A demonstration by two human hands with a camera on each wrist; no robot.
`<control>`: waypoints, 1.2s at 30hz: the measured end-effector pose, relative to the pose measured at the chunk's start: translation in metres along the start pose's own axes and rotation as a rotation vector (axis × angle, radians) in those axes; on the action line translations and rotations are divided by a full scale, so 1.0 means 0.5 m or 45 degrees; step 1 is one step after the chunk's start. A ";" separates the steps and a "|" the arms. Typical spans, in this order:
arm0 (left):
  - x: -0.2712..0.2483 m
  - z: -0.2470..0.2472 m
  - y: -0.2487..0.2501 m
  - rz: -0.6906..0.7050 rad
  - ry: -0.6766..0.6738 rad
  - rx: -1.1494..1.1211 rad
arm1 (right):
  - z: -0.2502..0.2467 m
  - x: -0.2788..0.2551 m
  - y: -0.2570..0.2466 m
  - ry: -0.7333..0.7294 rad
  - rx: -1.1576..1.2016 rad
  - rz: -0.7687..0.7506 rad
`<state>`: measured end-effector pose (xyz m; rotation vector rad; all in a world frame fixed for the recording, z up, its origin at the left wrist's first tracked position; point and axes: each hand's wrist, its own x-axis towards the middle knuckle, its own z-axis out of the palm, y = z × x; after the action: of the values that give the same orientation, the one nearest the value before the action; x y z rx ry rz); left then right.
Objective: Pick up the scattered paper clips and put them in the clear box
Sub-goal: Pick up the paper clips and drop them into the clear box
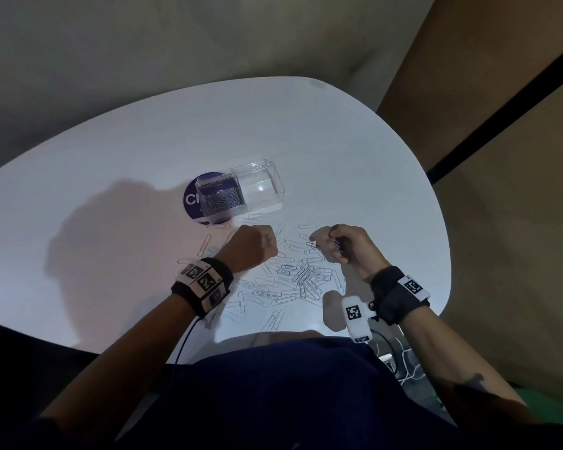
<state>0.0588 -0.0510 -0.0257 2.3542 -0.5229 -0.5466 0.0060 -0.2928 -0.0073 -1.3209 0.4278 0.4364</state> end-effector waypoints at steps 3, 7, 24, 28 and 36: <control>-0.008 -0.001 0.000 0.065 0.059 0.114 | 0.006 0.000 0.009 0.084 -0.274 -0.076; -0.021 0.017 0.013 0.273 0.009 0.216 | 0.005 0.015 0.033 0.214 -0.977 -0.274; -0.026 0.053 0.032 0.248 -0.049 0.503 | 0.023 0.009 0.040 0.296 -1.264 -0.338; -0.025 0.051 0.042 0.145 -0.045 0.522 | 0.039 0.013 0.039 0.258 -1.440 -0.317; -0.030 0.056 0.049 0.032 0.002 0.634 | 0.049 0.020 0.023 0.277 -1.590 -0.325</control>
<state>0.0265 -0.0751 -0.0249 2.8100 -0.7566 -0.4385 0.0095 -0.2658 -0.0173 -2.6148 0.1195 0.3355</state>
